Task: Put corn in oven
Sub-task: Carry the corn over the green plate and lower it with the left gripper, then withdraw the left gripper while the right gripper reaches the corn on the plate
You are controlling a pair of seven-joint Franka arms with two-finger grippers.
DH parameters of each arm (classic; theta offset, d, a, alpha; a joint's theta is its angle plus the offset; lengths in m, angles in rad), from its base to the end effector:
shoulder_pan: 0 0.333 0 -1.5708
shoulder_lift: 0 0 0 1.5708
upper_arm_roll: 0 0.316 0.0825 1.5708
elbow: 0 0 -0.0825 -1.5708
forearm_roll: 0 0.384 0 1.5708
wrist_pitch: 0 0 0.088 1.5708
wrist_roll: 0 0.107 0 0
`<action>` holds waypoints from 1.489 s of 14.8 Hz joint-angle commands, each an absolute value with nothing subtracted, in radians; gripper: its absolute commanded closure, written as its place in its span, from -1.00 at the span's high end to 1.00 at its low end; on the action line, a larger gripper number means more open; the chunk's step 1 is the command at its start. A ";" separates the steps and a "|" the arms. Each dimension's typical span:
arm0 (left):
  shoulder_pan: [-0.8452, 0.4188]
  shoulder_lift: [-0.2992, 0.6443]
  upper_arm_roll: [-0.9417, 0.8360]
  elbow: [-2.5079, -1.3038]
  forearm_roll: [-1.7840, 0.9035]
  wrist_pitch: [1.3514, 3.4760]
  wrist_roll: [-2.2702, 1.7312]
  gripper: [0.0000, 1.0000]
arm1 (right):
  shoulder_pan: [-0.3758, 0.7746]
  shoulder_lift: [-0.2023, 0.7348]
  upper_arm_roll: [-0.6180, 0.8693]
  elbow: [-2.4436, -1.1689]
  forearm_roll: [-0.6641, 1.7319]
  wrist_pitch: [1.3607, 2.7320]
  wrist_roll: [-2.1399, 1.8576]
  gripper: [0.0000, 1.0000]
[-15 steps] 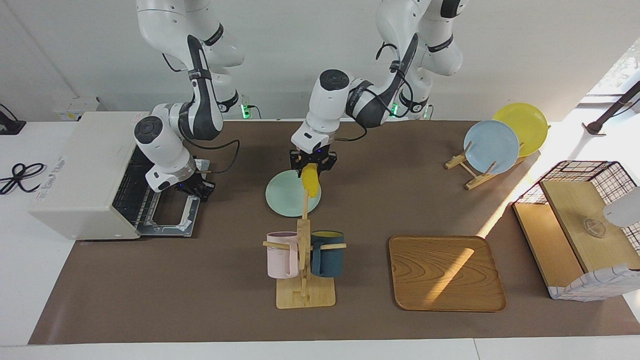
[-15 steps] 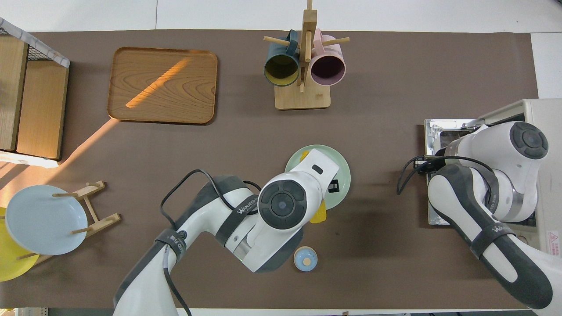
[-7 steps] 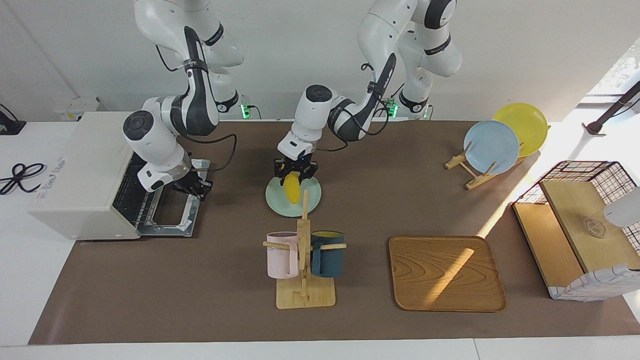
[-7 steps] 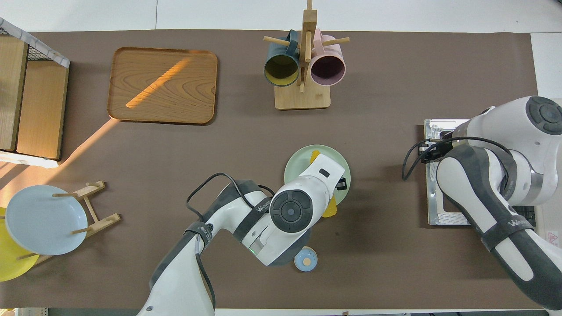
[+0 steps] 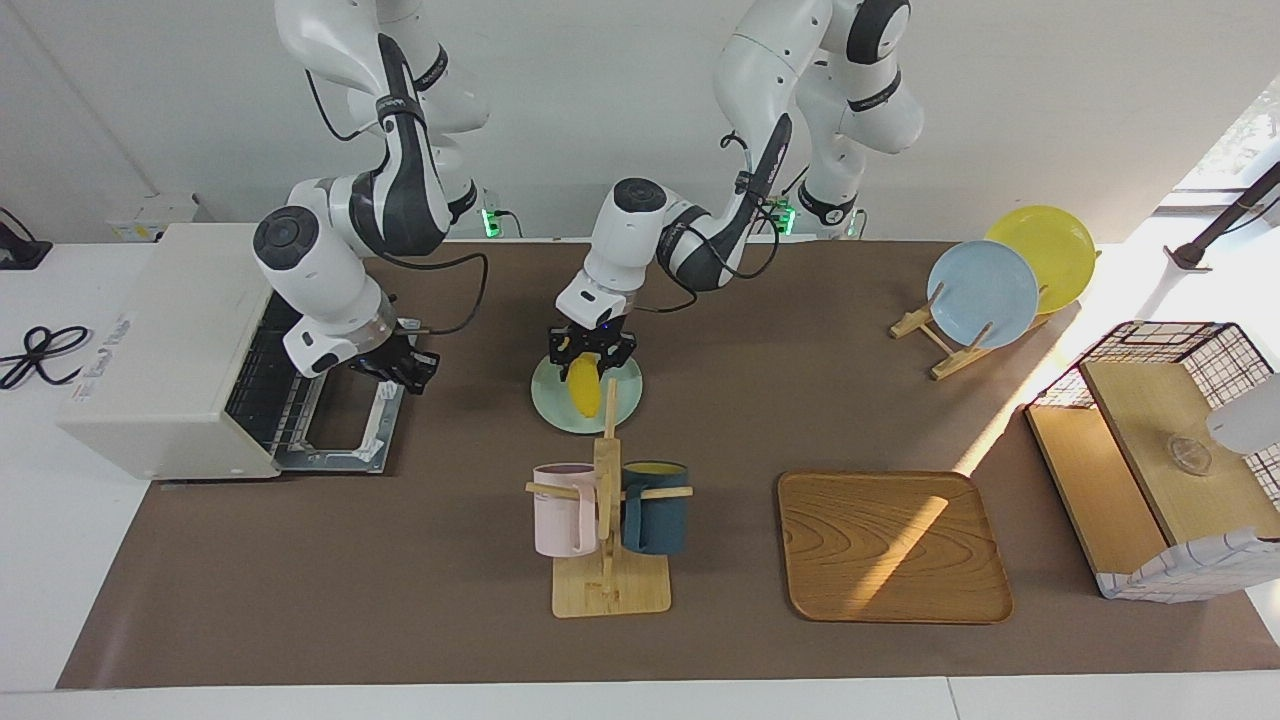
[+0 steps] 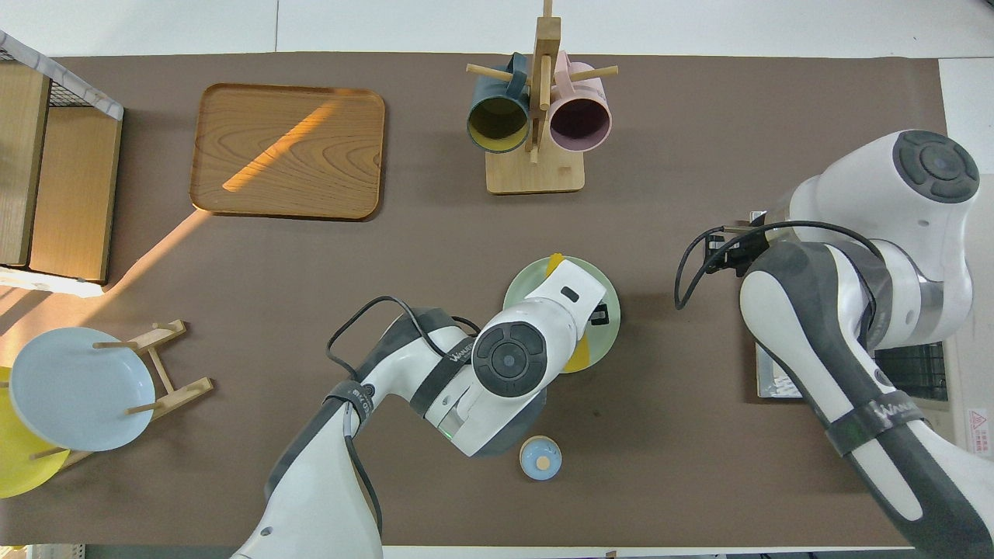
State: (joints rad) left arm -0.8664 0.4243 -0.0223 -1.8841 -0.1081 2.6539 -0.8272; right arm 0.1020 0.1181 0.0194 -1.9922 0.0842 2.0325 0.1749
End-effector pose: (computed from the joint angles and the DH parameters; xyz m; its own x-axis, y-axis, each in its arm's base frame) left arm 0.4218 -0.5127 0.3189 0.9855 0.0537 0.1606 0.0020 -0.9520 0.3061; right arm 0.5658 0.0736 0.3973 0.9917 -0.0908 -0.0909 -0.0964 -0.9936 -0.0595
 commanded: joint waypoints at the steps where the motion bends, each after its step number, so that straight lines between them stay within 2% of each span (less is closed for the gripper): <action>1: -0.839 0.440 -0.026 -1.867 -0.112 2.661 -0.788 -0.09 | 0.147 0.129 0.012 -1.965 0.034 2.009 0.193 0.03; 2: -0.838 0.440 -0.026 -1.867 -0.112 2.660 -0.788 0.75 | 0.147 0.129 0.012 -1.964 0.031 2.010 0.195 0.06; 3: -0.838 0.440 -0.025 -1.867 -0.112 2.655 -0.788 1.00 | 0.150 0.129 0.012 -1.957 0.031 2.008 0.195 0.06; 6: -0.821 0.420 -0.021 -1.867 -0.112 2.631 -0.788 1.00 | 0.158 0.138 0.014 -1.951 0.032 2.010 0.195 0.09; 9: -0.776 0.345 -0.021 -1.867 -0.112 2.524 -0.750 1.00 | 0.166 0.140 0.014 -1.951 0.032 2.016 0.230 0.09; 12: -0.675 0.261 -0.021 -1.844 -0.112 2.378 -0.666 1.00 | 0.164 0.140 0.014 -1.951 0.032 2.020 0.232 0.09; 14: -0.568 0.235 -0.021 -1.769 -0.112 2.218 -0.573 1.00 | 0.166 0.140 0.014 -1.950 0.040 2.019 0.238 0.08; 17: -0.410 0.226 -0.021 -1.666 -0.112 2.030 -0.364 1.00 | 0.265 0.140 0.014 -1.948 0.044 2.035 0.354 0.03; 20: -0.325 0.181 -0.018 -1.649 -0.107 1.951 -0.267 1.00 | 0.382 0.144 0.014 -1.928 0.034 2.056 0.481 0.07; 22: -0.289 0.141 -0.020 -1.651 -0.056 1.890 -0.223 1.00 | 0.448 0.184 0.014 -1.878 0.034 2.051 0.582 0.11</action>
